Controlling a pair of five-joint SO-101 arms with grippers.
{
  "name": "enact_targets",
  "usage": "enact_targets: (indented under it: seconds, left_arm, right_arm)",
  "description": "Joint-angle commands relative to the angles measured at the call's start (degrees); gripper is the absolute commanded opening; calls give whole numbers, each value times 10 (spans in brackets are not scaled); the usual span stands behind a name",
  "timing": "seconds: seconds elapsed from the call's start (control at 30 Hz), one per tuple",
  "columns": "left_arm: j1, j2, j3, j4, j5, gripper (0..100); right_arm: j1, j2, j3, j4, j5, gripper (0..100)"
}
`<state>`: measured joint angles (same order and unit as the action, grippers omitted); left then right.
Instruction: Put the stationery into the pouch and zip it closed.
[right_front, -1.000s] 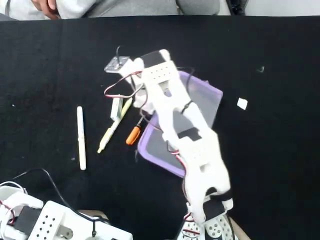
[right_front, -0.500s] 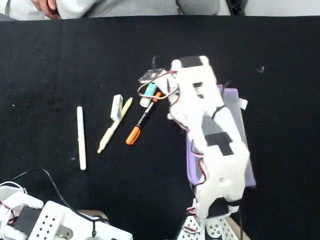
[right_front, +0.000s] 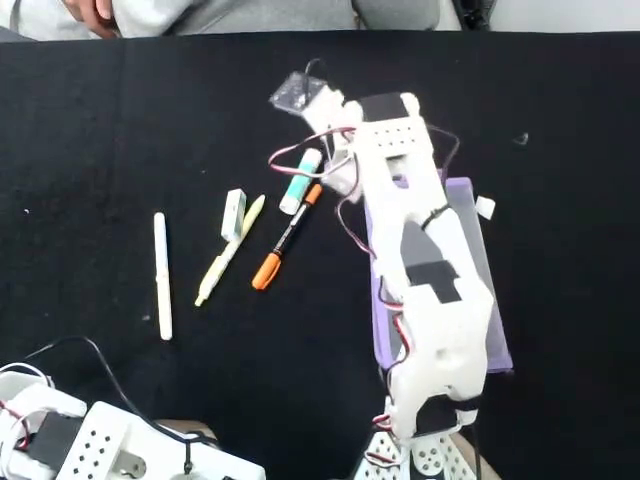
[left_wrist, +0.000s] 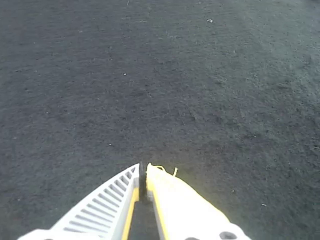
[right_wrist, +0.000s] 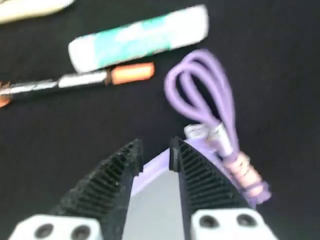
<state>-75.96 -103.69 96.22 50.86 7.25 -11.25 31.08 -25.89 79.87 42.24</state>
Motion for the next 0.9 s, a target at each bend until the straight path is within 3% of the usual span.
enact_targets:
  seconds: [0.0,0.3,0.5,0.87]
  left_arm:
    - [7,-4,11,2,0,30]
    - [7,-4,11,2,0,30]
    - [7,-4,11,2,0,30]
    - [7,-4,11,2,0,30]
  right_arm:
    - [-11,40,-49,-45,-6,111]
    - [-1,168,-166,-83,-6,115]
    - [-1,204,-197,-60,-6,230]
    - [1,210,-232,-64,48,175]
